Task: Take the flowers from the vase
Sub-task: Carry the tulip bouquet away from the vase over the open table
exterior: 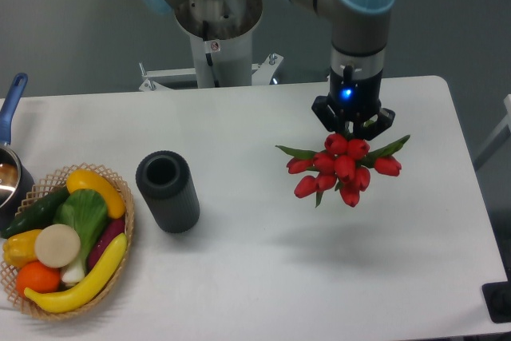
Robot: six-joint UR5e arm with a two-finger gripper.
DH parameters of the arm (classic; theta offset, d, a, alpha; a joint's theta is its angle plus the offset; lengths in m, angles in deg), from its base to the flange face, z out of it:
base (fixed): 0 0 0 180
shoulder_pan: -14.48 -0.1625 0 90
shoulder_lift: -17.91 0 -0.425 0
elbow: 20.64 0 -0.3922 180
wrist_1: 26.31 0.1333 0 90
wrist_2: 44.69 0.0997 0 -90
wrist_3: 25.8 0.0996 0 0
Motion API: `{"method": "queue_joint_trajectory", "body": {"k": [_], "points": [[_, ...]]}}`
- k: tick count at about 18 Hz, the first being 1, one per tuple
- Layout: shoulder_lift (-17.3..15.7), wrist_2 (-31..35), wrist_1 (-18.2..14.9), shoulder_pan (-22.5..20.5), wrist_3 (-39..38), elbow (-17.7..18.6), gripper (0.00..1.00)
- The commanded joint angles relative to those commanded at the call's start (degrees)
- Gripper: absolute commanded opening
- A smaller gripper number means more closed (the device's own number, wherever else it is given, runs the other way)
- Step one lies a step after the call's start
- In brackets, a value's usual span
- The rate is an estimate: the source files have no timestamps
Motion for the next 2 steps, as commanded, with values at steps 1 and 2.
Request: {"method": "queue_joint_trajectory", "body": {"k": [1,2], "points": [[0.1,0.1,0.0,0.1,0.0,-0.2,0.00],[0.3,0.1,-0.1,0.3,0.0,-0.4,0.00]]}}
